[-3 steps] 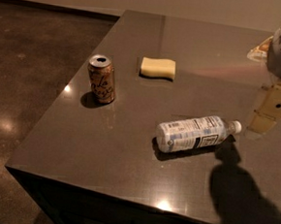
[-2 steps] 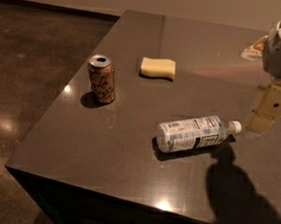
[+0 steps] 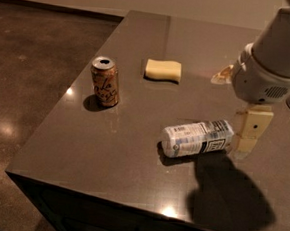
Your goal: Place blue plastic bottle upright
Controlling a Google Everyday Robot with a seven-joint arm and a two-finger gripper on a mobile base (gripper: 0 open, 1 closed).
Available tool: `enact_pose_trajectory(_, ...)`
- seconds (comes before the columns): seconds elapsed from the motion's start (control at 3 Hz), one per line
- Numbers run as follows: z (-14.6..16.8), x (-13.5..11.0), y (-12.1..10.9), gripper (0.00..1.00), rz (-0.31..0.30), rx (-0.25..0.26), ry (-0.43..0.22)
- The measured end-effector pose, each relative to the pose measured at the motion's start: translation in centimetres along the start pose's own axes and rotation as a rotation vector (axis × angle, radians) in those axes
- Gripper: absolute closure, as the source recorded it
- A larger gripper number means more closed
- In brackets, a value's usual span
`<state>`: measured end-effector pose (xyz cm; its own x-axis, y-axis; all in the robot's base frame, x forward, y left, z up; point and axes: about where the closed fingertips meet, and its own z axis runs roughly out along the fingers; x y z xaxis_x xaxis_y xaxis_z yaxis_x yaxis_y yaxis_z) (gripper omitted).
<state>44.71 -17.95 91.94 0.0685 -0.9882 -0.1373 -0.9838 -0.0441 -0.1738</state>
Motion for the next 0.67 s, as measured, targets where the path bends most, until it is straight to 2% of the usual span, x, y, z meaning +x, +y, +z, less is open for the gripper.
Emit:
enact_pose_trajectory(0.33,3.7,-0.2,0.2,0.00,-0.096,-0.072,0.027)
enact_pose_trajectory(0.67,5.8,0.1,0.5,0.00,-0.136,-0.118,0.050)
